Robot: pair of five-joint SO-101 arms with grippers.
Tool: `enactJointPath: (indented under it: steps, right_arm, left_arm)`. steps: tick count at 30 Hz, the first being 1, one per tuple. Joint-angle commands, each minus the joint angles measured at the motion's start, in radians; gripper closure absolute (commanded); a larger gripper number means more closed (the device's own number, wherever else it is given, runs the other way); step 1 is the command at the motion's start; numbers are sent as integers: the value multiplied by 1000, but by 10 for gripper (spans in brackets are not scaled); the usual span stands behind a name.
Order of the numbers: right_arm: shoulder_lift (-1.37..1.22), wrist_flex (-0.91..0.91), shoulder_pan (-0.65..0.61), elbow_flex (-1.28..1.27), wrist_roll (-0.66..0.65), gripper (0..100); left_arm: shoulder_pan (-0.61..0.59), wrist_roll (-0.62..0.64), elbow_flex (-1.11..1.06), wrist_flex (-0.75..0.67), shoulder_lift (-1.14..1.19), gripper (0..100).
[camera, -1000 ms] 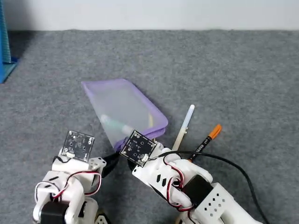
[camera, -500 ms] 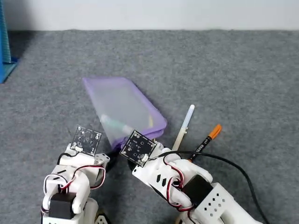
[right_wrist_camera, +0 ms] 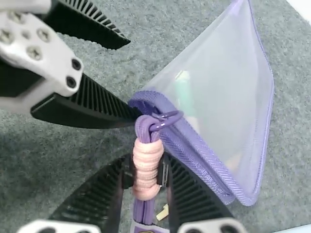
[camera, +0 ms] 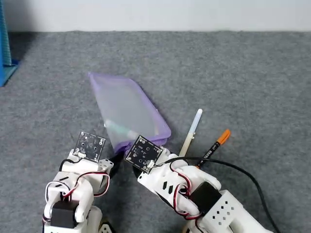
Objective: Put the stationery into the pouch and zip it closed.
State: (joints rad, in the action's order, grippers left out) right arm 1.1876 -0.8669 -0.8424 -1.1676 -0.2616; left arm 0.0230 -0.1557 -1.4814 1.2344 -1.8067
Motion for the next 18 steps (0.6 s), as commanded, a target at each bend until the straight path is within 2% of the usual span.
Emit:
enactJointPath:
  steps: [1,6,13,18]
  right_arm:
    - [30,12,7,18,-6,991]
    - [28,12,-5,15,-3,991]
    - [28,12,-24,14,-2,991]
    - [28,10,-19,14,-2,991]
  left_arm:
    - [2,-9,67,-29,-14,711]
    - [6,-8,67,-29,-14,711]
    - [91,-8,67,-8,-14,711]
    - [91,-8,67,-11,-14,711]
